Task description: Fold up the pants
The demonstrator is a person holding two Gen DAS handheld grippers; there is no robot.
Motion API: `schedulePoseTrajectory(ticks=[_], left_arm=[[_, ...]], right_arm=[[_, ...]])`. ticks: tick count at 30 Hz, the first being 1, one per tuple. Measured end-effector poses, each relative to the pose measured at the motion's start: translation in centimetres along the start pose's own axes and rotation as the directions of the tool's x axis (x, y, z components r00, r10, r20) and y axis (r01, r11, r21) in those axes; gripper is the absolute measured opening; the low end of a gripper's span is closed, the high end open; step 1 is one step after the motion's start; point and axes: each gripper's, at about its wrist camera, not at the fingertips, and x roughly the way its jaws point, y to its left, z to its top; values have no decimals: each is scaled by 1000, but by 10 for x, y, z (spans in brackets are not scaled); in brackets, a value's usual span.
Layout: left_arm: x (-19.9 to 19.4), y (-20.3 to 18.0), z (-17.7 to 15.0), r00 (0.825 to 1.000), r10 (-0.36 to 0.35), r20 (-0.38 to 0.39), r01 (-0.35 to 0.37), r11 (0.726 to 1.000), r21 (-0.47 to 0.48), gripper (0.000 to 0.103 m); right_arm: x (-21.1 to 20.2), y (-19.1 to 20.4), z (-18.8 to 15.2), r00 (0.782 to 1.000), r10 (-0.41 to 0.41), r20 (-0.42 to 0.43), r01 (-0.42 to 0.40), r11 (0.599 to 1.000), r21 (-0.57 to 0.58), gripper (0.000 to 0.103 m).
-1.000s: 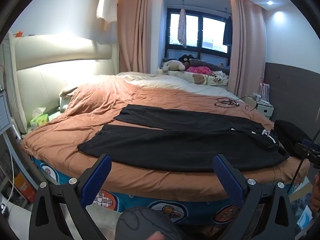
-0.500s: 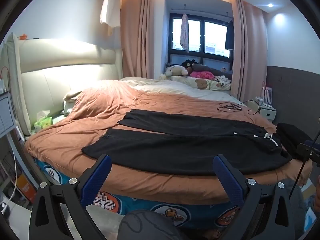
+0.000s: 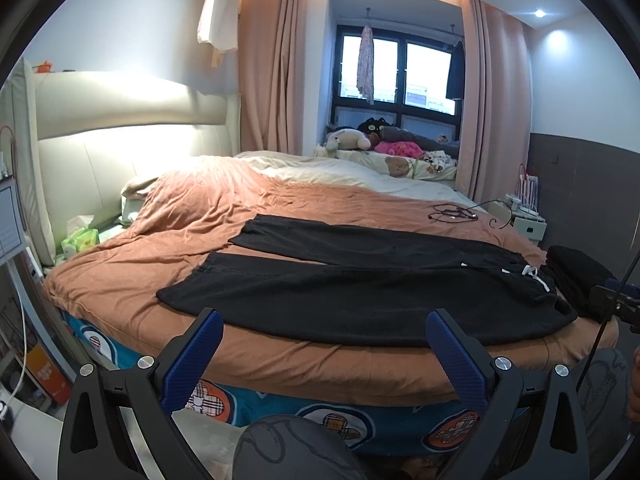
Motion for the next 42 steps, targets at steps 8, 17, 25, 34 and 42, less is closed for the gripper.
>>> schedulePoseTrajectory(ticks=[8, 17, 25, 34, 42], left_arm=[[-1, 0, 1, 1000, -4, 3, 4, 1000, -4, 102], [-2, -1, -1, 1000, 0, 0, 0, 1000, -17, 102], [-3, 3, 2, 1000, -9, 3, 9, 1000, -21, 102], [-3, 3, 1, 1000, -8, 4, 8, 1000, -22, 102], [-3, 5, 2, 1000, 4, 3, -4, 1000, -26, 102]], right_arm=[[-3, 0, 1, 1000, 5, 3, -5, 1000, 12, 103], [-5, 2, 2, 1000, 2, 4, -2, 1000, 12, 103], [-6, 0, 4, 1000, -5, 14, 5, 1000, 24, 103], [-7, 3, 2, 1000, -11, 18, 11, 1000, 11, 103], [-5, 1, 2, 1000, -5, 25, 5, 1000, 1, 103]])
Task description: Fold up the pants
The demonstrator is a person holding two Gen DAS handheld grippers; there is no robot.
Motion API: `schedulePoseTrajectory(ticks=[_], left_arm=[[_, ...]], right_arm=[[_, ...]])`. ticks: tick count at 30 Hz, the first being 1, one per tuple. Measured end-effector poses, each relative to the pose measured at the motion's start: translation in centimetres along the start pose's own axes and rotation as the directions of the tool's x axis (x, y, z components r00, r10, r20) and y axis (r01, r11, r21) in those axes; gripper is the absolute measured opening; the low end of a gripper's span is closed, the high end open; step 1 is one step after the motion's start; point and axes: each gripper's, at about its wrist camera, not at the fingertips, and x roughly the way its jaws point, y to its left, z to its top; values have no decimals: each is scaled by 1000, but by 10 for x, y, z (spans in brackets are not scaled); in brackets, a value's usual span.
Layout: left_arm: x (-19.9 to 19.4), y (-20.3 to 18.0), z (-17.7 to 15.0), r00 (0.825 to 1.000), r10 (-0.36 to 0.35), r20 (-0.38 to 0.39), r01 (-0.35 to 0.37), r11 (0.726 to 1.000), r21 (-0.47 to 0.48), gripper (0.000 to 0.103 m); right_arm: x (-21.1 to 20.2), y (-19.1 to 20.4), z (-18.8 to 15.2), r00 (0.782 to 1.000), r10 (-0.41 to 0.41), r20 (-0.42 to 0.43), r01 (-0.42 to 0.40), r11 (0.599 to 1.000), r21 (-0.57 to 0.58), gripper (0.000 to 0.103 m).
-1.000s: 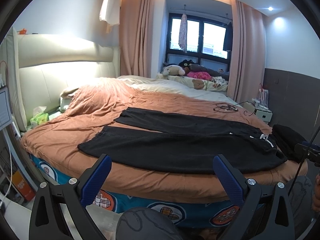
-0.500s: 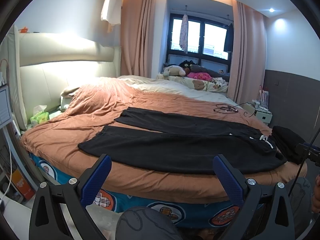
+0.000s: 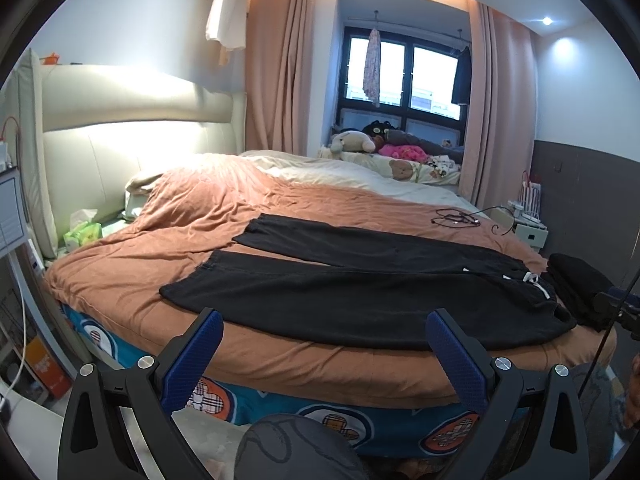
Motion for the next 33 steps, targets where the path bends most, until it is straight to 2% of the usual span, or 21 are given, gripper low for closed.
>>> schedulePoseTrajectory(ticks=[10, 18, 23, 29, 33], left_arm=[[18, 4, 6, 1000, -9, -23, 9, 1000, 2, 102], [60, 4, 15, 996, -17, -89, 17, 1000, -1, 102], [89, 4, 20, 993, -2, -121, 1, 1000, -9, 102], [117, 14, 23, 985, -4, -174, -3, 999, -41, 102], [131, 19, 24, 979, -7, -203, -3, 999, -52, 102]], right_arm=[[15, -5, 2, 1000, 3, -5, -3, 1000, -3, 103], [46, -23, 15, 999, -10, -39, 12, 999, 50, 103], [66, -39, 27, 998, -31, -53, 37, 993, 110, 103], [85, -39, 39, 992, -104, -71, 109, 991, 78, 103], [94, -39, 41, 989, -100, -107, 111, 989, 102, 103]])
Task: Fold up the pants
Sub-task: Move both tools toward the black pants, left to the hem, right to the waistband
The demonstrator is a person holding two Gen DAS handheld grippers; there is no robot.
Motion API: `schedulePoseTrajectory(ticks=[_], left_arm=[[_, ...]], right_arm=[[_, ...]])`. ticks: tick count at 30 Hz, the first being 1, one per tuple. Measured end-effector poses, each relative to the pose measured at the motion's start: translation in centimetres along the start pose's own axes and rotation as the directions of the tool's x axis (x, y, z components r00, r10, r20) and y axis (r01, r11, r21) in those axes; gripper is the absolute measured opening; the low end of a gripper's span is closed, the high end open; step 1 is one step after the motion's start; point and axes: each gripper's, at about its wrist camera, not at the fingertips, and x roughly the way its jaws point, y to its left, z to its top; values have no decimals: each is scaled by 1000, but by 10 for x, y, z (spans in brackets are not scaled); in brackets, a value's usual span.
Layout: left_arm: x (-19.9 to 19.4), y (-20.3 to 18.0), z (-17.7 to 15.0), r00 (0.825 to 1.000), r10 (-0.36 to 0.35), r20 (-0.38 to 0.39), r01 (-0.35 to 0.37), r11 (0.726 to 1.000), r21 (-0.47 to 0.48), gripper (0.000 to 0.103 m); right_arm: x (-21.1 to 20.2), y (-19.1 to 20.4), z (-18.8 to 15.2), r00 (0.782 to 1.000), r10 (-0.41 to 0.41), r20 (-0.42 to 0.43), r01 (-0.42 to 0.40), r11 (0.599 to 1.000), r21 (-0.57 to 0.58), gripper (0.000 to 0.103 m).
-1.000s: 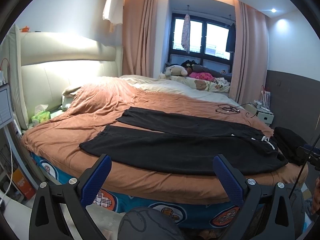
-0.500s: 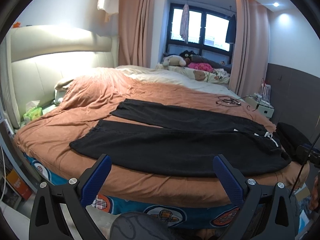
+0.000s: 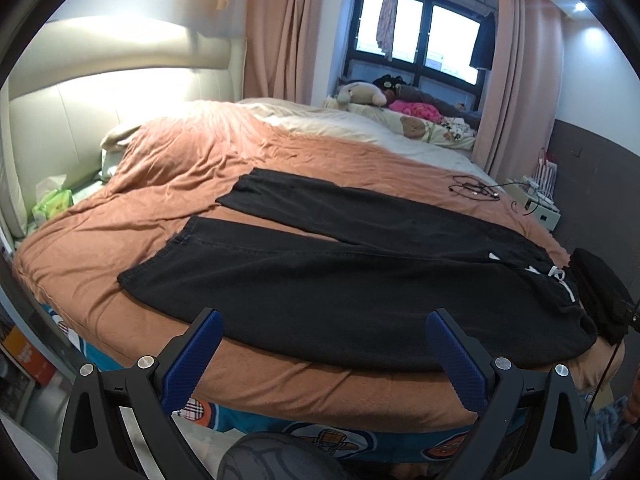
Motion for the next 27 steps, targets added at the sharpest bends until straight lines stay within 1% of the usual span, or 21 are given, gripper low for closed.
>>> schedulePoseTrajectory(ticks=[4, 7, 11, 17, 19, 22, 23, 25, 27], left_arm=[[15, 6, 4, 999, 7, -41, -8, 1000, -20, 102], [23, 13, 5, 998, 14, -63, -16, 999, -36, 102], [34, 23, 6, 995, 13, -94, -19, 998, -65, 102], [49, 38, 6, 992, 14, -128, -29, 993, -115, 102], [55, 44, 8, 991, 13, -135, -30, 991, -127, 102], [64, 56, 10, 989, 16, -150, -39, 988, -148, 102], [68, 60, 10, 988, 16, -155, -40, 987, -158, 102], [76, 67, 9, 986, 9, -166, -40, 982, -183, 102], [84, 76, 8, 984, 4, -178, -41, 977, -208, 101]], right_arm=[[7, -4, 6, 998, -50, -30, 51, 999, 18, 103], [8, -10, 12, 998, -52, -39, 54, 998, 37, 103], [9, -16, 12, 995, -87, -41, 90, 994, 57, 103], [10, -24, 12, 990, -120, -68, 125, 989, 79, 103], [15, -28, 14, 987, -136, -86, 143, 985, 92, 103], [20, -35, 16, 976, -187, -115, 200, 973, 112, 103], [21, -36, 15, 974, -190, -120, 204, 971, 122, 103], [23, -40, 16, 977, -171, -128, 190, 969, 160, 103], [27, -46, 16, 975, -166, -146, 193, 961, 200, 103]])
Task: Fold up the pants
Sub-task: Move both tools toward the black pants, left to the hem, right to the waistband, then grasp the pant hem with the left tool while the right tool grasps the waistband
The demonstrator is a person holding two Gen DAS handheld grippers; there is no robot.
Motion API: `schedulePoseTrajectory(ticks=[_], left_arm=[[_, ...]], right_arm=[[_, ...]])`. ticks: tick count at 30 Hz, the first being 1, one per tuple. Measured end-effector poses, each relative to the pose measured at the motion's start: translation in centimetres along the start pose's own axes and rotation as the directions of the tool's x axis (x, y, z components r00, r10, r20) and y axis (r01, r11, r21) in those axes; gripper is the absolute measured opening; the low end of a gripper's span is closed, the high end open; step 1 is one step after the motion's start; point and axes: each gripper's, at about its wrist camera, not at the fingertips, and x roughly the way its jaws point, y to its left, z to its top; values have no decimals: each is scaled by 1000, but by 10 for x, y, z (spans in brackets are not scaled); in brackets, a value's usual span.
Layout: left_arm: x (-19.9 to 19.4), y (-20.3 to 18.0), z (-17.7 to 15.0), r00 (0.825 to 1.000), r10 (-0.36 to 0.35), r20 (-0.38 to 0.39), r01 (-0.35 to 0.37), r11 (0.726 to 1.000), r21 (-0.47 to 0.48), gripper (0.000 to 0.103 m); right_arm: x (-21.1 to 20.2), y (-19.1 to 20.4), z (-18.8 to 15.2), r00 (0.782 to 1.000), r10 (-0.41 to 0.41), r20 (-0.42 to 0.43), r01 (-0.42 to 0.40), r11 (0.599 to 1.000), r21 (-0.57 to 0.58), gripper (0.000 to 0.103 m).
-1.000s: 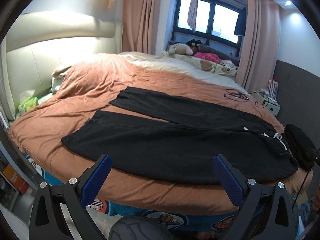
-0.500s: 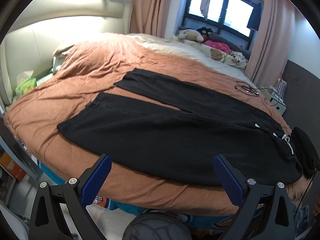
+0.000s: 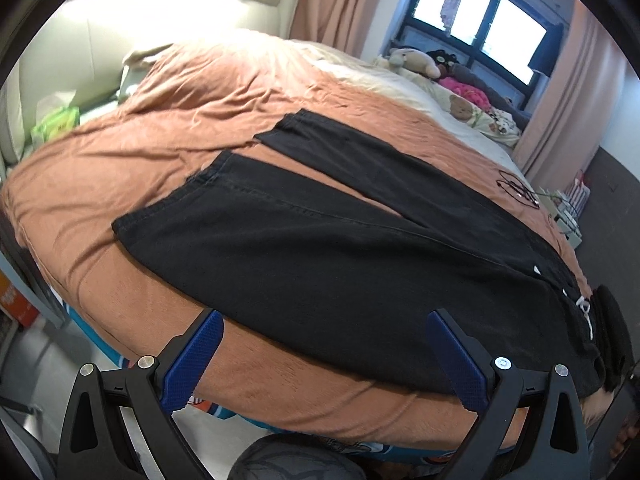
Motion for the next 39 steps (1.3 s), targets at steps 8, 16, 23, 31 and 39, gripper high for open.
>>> schedulePoseTrajectory(ticks=[8, 16, 23, 31, 39], left_arm=[[33, 39, 5, 998, 20, -61, -29, 990, -136, 84], [53, 74, 10, 995, 17, -103, -42, 968, -249, 80], [69, 104, 8, 988, 30, -149, -79, 938, -337, 71], [87, 128, 26, 991, 55, -121, -98, 916, -389, 56], [90, 148, 31, 999, 19, -49, -40, 883, -468, 43]], right_arm=[[12, -46, 10, 998, 17, -53, -10, 991, 133, 103], [32, -80, 11, 991, 72, -116, -40, 966, 255, 100], [49, -98, 5, 975, 122, -187, -59, 949, 309, 90], [67, -113, -6, 957, 201, -210, -108, 917, 384, 81], [74, -140, -1, 966, 229, -121, -155, 886, 438, 76]])
